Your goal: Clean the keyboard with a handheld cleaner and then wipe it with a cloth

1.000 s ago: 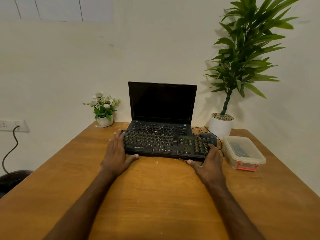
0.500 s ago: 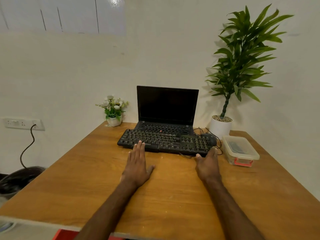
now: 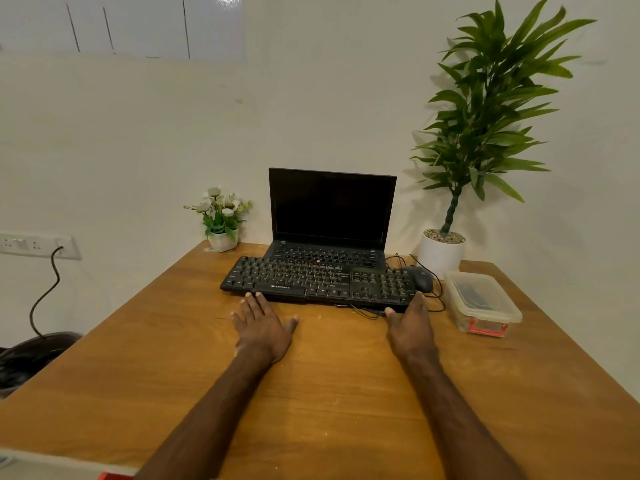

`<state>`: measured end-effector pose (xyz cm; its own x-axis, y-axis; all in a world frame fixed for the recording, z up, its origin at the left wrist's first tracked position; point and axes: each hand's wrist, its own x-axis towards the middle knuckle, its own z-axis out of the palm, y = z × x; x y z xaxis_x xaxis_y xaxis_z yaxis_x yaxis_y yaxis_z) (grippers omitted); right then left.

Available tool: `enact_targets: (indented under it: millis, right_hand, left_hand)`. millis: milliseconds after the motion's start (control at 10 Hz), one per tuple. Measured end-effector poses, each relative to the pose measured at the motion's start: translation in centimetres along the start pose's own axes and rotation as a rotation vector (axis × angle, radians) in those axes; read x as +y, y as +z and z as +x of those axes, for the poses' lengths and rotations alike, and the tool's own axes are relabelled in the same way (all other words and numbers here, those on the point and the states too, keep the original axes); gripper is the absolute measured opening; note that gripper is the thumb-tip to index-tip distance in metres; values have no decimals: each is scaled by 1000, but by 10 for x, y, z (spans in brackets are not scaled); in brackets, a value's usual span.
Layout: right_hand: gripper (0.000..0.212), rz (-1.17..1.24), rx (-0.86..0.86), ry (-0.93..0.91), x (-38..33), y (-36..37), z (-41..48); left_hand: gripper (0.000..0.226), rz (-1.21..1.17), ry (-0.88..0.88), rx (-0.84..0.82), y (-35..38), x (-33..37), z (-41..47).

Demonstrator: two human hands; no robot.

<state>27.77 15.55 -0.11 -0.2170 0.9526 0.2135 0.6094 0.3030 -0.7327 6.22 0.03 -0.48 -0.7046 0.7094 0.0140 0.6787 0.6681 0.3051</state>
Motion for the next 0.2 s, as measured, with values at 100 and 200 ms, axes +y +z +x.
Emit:
enact_targets:
  millis: [100,200]
  right_hand:
    - [79,-17,-8,-16,2,1,3]
    - [83,-100,32,-44,1,0,-1]
  left_hand:
    - [97,17,6,7,1,-1,3]
    - [94,20,2,53,1,2,-4]
